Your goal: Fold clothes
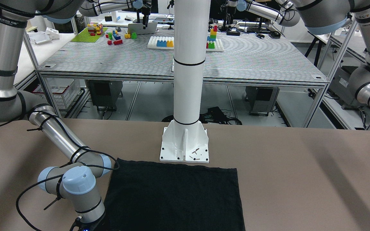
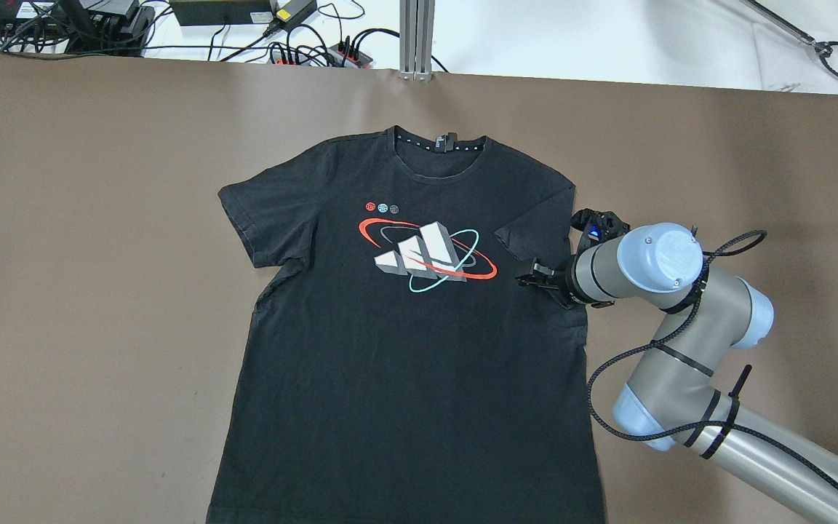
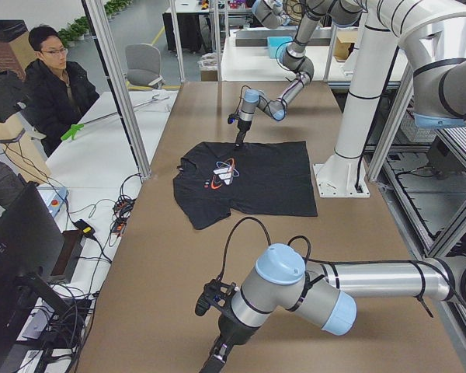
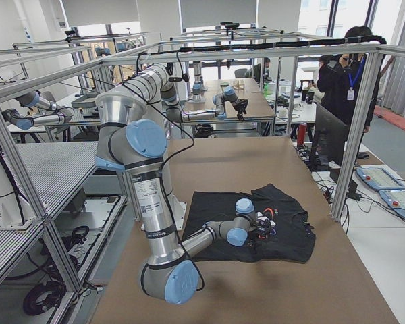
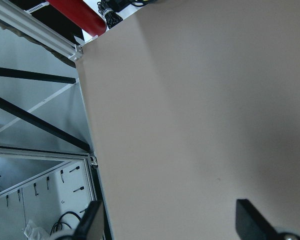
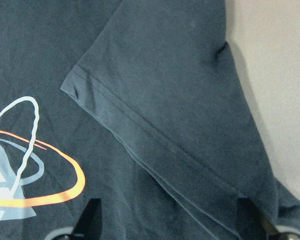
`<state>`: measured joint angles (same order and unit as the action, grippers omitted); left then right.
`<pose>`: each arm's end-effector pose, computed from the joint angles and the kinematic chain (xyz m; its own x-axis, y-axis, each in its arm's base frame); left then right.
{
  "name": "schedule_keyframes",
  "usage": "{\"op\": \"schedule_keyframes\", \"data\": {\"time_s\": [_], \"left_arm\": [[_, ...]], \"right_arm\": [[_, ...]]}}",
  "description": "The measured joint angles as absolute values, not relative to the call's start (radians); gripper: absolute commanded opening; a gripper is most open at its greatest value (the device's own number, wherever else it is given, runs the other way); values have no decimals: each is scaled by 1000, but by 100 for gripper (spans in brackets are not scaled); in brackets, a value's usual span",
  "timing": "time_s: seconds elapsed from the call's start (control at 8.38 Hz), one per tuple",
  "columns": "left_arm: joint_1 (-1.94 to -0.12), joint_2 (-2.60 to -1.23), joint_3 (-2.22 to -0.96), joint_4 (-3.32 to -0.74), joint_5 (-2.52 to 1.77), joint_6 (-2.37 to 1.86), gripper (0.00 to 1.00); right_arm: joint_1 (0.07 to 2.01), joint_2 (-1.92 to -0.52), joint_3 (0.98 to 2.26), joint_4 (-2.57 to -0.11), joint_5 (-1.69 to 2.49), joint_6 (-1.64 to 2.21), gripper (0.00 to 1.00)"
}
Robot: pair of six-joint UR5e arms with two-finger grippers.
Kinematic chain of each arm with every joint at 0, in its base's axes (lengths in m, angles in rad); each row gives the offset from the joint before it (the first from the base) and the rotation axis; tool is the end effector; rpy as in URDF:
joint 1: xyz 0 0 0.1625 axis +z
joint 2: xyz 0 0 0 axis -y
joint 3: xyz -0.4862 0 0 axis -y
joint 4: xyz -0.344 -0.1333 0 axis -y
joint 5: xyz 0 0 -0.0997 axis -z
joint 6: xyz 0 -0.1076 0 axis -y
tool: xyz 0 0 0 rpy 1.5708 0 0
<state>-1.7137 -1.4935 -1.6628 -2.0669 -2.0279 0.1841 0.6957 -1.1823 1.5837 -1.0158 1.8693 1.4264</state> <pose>-0.1477 -0.4239 0.6777 0.9261 0.2424 -0.2890 -0.0461 0.8332 0.5511 -0.4279 -0.4897 0.4559 0.4995 0.2379 0.8330 -0.3600 0.9316 -0.0502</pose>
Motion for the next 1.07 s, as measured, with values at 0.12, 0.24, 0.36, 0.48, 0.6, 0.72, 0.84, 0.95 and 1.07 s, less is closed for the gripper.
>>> {"op": "schedule_keyframes", "data": {"time_s": [0.12, 0.24, 0.36, 0.48, 0.6, 0.72, 0.84, 0.95, 1.07], "left_arm": [[-1713, -1494, -1668, -2066, -2029, 184, 93], [-1712, -1496, -1671, -2064, -2032, 182, 93], [-1710, -1501, -1672, -2061, -2039, 173, 94], [-1697, -1508, -1672, -2058, -2053, 155, 94], [-1663, -1525, -1671, -2050, -2082, 106, 94], [-1612, -1560, -1670, -2027, -2121, 42, 94], [-1557, -1610, -1670, -1988, -2161, -34, 93], [-1504, -1664, -1668, -1946, -2194, -115, 93], [-1453, -1720, -1661, -1909, -2223, -197, 89]], "right_arm": [[692, -1215, 1621, -1020, 1870, 1427, 95], [687, -1257, 1664, -1023, 1870, 1427, 95], [685, -1294, 1708, -1027, 1873, 1427, 95], [685, -1320, 1755, -1047, 1875, 1427, 95], [685, -1336, 1811, -1097, 1877, 1427, 95], [685, -1342, 1862, -1154, 1878, 1426, 95], [685, -1344, 1892, -1191, 1876, 1425, 95], [684, -1343, 1905, -1209, 1873, 1424, 95], [684, -1342, 1909, -1217, 1870, 1423, 95]]}}
